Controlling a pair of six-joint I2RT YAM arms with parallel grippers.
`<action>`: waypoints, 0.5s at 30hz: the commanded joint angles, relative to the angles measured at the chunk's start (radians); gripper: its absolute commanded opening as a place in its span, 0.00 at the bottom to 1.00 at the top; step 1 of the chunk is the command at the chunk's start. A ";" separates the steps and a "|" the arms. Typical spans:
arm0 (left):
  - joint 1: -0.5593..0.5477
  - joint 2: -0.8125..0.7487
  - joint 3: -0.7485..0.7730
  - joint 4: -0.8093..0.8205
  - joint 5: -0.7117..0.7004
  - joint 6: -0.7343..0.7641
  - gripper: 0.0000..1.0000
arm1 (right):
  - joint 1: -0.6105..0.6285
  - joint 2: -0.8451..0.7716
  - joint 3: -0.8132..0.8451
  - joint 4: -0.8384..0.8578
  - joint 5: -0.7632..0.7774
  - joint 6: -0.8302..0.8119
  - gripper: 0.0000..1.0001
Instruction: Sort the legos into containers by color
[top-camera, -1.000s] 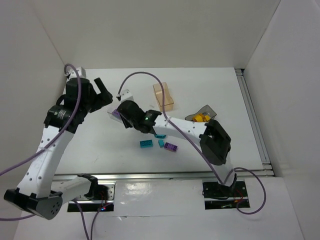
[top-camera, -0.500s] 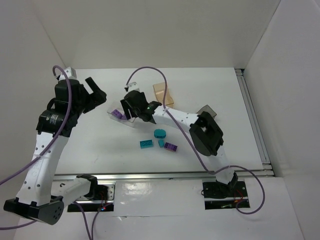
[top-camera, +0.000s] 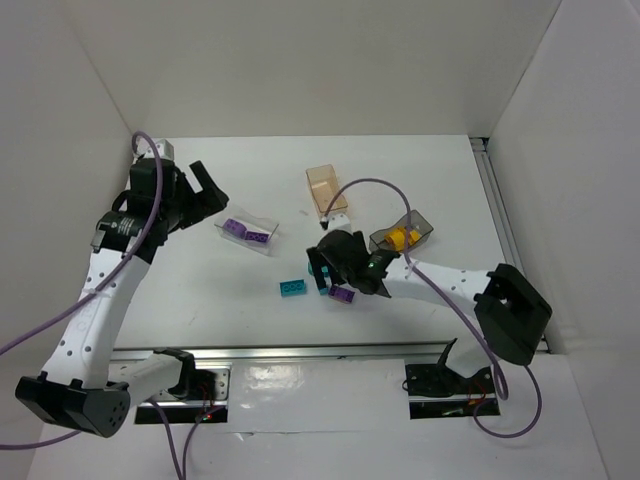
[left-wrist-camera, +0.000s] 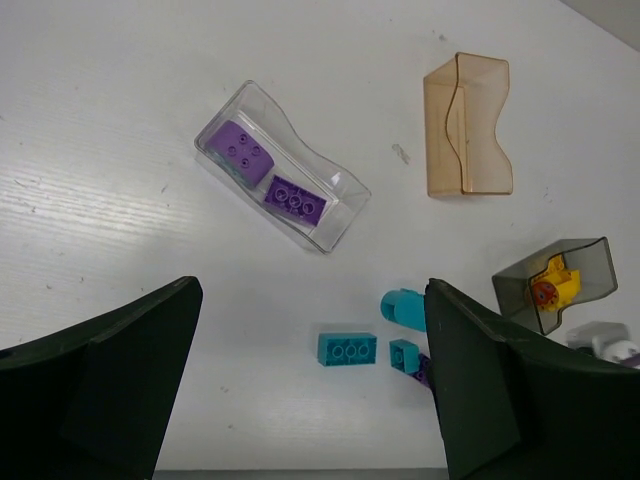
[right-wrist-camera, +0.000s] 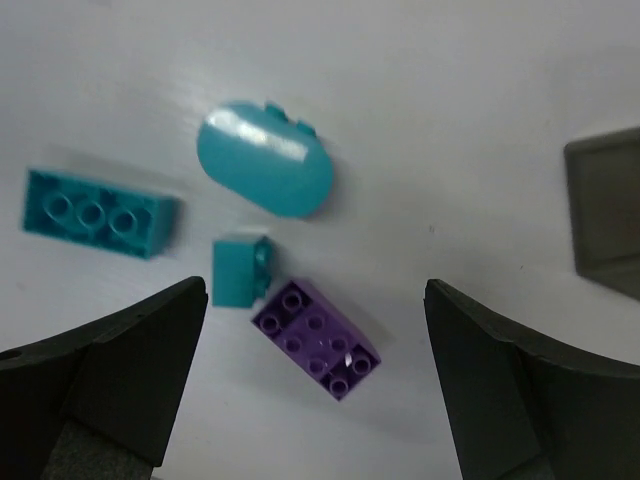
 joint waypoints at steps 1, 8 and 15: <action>0.005 -0.002 -0.009 0.051 0.031 0.027 1.00 | 0.007 -0.016 -0.057 -0.027 -0.097 -0.043 0.97; 0.005 -0.002 -0.009 0.061 0.060 0.027 1.00 | 0.007 0.079 -0.080 -0.017 -0.119 -0.128 0.89; 0.005 -0.002 -0.019 0.061 0.060 0.027 1.00 | 0.007 0.170 -0.057 0.012 -0.117 -0.149 0.69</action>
